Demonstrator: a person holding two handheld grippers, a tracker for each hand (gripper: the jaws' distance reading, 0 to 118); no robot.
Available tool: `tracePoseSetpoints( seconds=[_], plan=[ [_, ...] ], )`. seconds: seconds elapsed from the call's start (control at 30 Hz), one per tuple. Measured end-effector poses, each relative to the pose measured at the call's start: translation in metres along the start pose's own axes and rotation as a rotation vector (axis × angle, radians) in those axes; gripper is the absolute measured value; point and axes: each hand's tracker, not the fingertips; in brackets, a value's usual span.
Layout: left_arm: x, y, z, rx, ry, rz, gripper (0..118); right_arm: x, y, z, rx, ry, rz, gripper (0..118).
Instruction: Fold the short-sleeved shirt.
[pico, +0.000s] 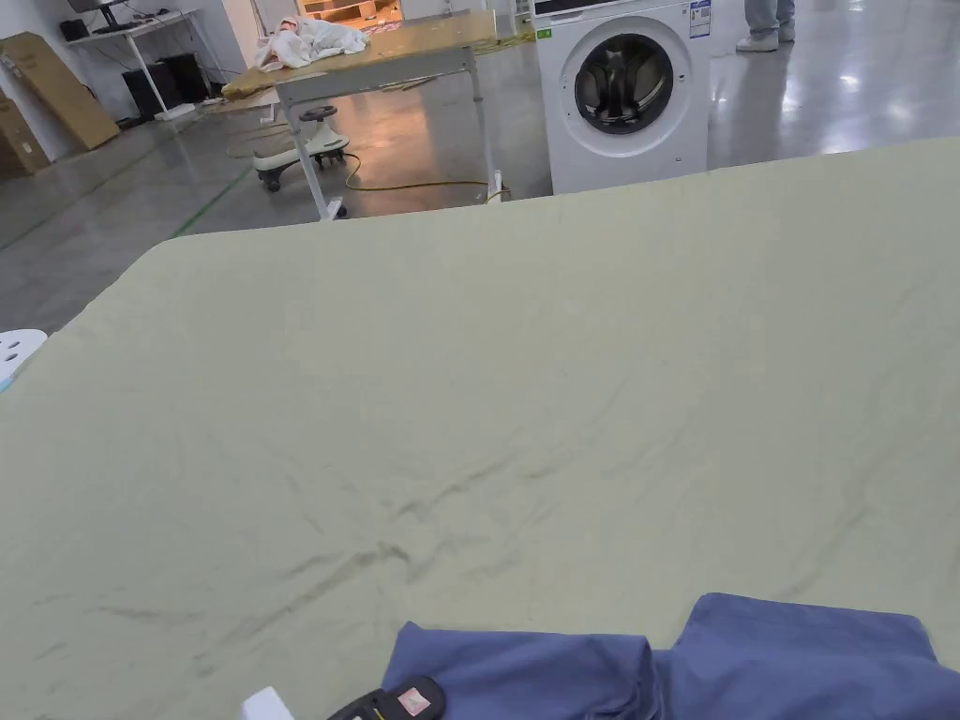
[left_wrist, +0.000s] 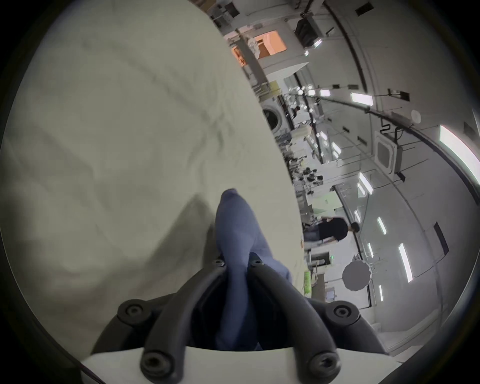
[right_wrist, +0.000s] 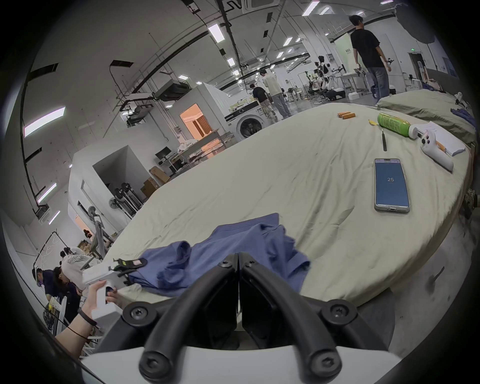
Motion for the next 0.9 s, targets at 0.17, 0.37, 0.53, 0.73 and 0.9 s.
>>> tracePoseSetpoints(
  seconds=[0.17, 0.37, 0.53, 0.73, 0.9],
  plan=[
    [0.045, 0.017, 0.042, 0.138, 0.166, -0.246, 6, 0.004, -0.001, -0.005, -0.004, 0.003, -0.014, 0],
    [0.123, -0.036, 0.016, 0.055, 0.065, -0.547, 6, 0.0, -0.001, -0.014, -0.008, 0.015, -0.02, 0],
    [0.146, -0.097, -0.078, -0.178, -0.006, -0.625, 6, -0.007, 0.004, -0.006, 0.017, 0.023, 0.026, 0],
    [0.156, -0.161, -0.147, -0.343, -0.019, -0.692, 16, -0.001, 0.003, 0.012, 0.013, -0.054, 0.092, 0],
    [0.153, -0.141, -0.128, -0.314, -0.15, -0.627, 45, 0.013, -0.003, 0.016, -0.002, -0.079, 0.05, 0]
  ],
)
